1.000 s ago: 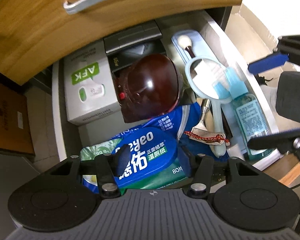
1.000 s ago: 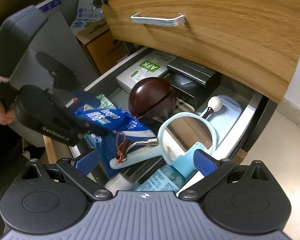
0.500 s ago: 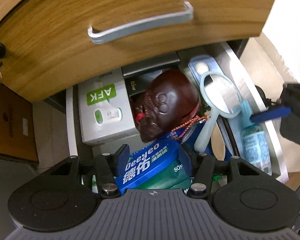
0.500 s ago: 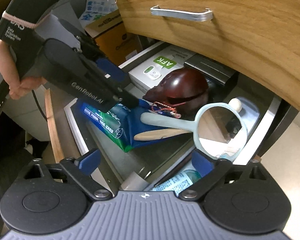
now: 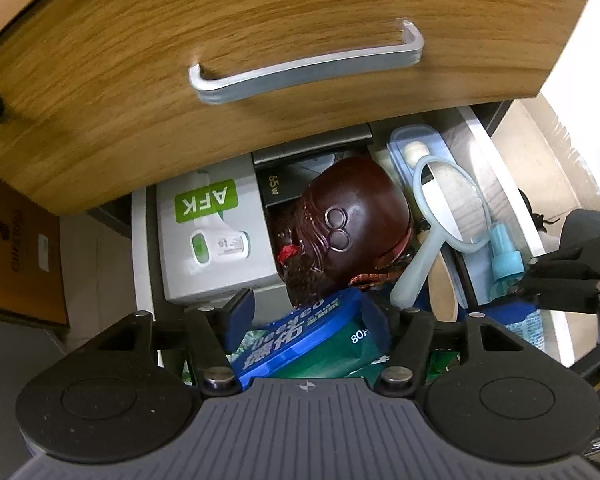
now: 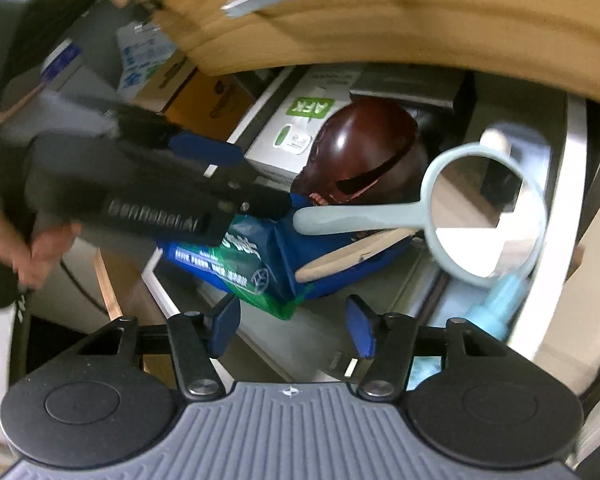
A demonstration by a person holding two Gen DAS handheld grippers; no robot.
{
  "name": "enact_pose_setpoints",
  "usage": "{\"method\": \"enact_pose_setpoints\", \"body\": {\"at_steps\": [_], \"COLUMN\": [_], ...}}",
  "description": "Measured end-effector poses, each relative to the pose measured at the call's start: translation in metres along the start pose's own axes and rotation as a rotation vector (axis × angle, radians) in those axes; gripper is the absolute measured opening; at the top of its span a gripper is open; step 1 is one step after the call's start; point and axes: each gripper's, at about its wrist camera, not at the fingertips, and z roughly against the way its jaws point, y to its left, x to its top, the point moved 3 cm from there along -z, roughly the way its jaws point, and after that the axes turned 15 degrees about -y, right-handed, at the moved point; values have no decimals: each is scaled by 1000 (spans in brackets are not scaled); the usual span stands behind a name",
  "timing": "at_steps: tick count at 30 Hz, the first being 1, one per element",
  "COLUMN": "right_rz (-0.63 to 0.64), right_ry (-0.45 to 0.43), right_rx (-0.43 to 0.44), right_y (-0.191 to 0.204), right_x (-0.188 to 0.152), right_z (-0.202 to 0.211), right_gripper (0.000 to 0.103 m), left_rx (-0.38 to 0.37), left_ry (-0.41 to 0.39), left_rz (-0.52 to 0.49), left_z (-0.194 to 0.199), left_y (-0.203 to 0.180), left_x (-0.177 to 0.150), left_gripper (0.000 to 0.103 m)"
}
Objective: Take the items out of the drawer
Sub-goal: 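Close the left tool on the blue Deeyeo wet-wipes pack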
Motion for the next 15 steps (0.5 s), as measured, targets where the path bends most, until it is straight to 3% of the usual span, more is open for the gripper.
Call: {"method": "enact_pose_setpoints", "body": {"at_steps": [3,6,8,15], "right_rz": [-52,-151,-145,-137], "right_ry": [14,18,16,5], "right_rx": [-25,-12,-14,-5], "right_y": [-1,-8,-5,-3], "right_x": [0,0,-2,0], "right_z": [-9,-13,-15,-16], "right_gripper": [51,32,20,12], "left_rx": [8,1,-6,-81], "left_ry": [-10,-11,-15,-78], "left_rz": [-27,-3,7,-43], "left_z": [1,1,1,28], "left_y": [-2,1,4,9], "left_x": [-1,-1,-2,-11], "left_gripper": [66,66,66,69]}}
